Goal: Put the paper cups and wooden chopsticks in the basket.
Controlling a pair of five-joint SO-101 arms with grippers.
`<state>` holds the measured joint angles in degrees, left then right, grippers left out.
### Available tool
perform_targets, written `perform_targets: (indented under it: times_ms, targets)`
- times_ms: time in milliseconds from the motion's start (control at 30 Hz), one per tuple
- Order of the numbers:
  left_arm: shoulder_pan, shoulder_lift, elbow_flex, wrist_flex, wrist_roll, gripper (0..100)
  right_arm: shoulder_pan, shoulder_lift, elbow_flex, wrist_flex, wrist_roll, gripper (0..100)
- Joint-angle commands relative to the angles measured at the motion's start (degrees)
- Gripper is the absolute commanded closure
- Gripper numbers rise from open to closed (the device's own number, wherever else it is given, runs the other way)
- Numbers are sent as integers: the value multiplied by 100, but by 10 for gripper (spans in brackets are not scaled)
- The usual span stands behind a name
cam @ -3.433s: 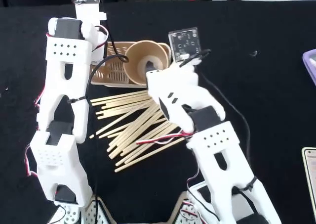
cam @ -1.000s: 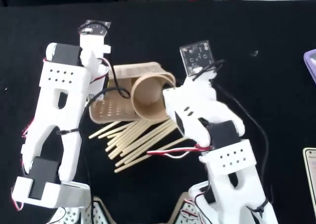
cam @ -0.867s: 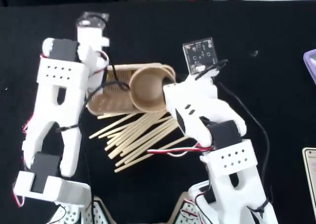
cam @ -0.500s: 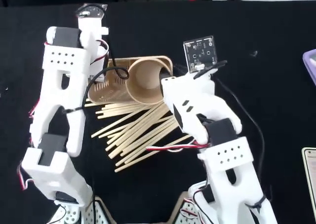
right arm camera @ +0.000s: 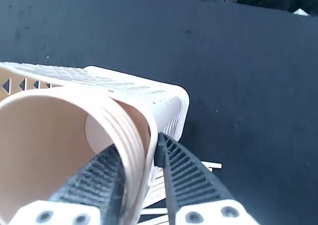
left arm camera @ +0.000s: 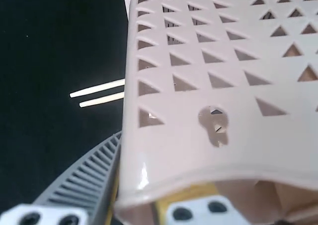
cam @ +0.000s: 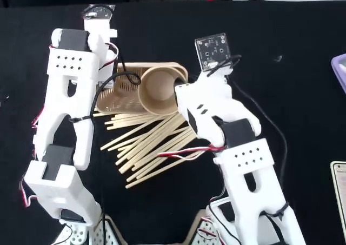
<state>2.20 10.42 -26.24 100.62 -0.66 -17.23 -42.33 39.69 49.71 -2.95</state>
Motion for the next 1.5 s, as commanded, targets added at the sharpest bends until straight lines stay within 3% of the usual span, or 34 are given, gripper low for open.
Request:
perform_targets:
  times_ms: [0,333,533,933,1300,1467]
  targets:
    - [145,-220,497,44,35,971,-18,-303,-127,79,35,988]
    - [154,-1705,1560,44,-105,971,-26,-971,198,492,35,988]
    - [154,-1767,1745,44,-123,971,-26,-1332,215,633,35,988]
    - [110,-1741,-31,9,-105,970,-26,-1323,198,-536,44,988]
    - [-57,-246,-259,-18,-88,970,0,-462,-57,-818,44,988]
    - [-57,-35,-479,9,-88,970,0,312,-734,-246,44,988]
